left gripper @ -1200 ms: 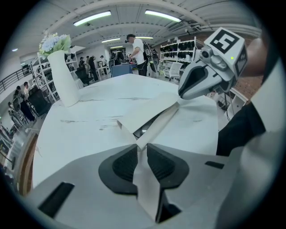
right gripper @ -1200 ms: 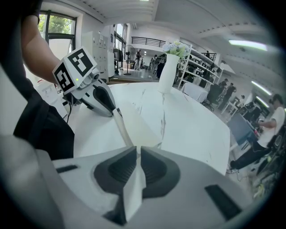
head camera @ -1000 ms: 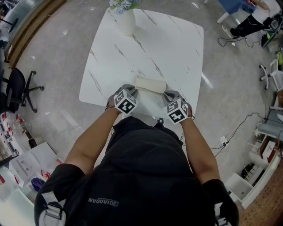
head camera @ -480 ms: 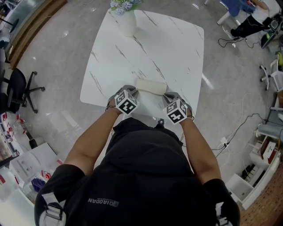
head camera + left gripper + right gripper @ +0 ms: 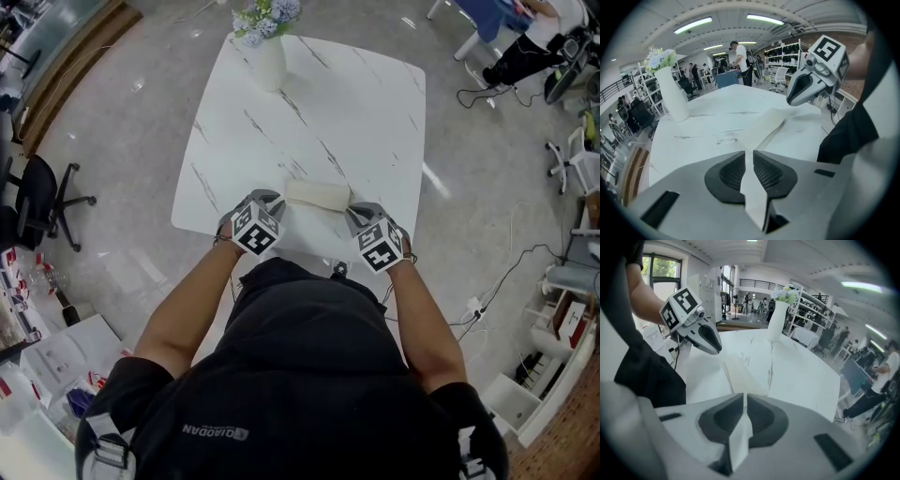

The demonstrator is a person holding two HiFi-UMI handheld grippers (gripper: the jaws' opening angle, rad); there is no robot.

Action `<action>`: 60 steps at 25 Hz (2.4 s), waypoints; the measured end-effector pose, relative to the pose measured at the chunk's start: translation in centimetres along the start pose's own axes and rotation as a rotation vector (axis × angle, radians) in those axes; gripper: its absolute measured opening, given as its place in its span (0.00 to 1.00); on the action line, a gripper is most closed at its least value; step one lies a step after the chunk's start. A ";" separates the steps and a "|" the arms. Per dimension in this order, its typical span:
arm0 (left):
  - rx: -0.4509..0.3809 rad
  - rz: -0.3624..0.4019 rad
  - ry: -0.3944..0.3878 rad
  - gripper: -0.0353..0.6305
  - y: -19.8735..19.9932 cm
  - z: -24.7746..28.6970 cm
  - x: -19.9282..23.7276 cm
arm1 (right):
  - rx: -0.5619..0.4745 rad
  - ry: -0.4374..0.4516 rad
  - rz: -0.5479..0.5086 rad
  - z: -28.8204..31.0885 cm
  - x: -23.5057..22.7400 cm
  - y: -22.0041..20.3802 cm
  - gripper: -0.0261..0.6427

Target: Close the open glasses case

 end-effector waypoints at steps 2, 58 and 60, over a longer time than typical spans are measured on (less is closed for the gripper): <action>-0.043 -0.010 0.000 0.13 0.9 -1.0 0.1 | -0.060 -0.018 0.066 -1.2 -0.6 0.4 0.08; -0.622 -0.191 -0.053 0.06 12.5 -16.3 -0.3 | -0.619 -0.308 0.510 -14.7 -6.3 4.3 0.04; -0.621 -0.190 -0.052 0.06 12.5 -16.2 -0.3 | -0.615 -0.305 0.507 -14.7 -6.3 4.3 0.04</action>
Point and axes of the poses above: the fingertips, and each gripper's own axes: z forward along the fingers, x to its left, y out of its top, the point moved 9 cm from there along -z, backward along the fingers, and after that the axes turned 14 degrees about -z, right-handed, at the moved point
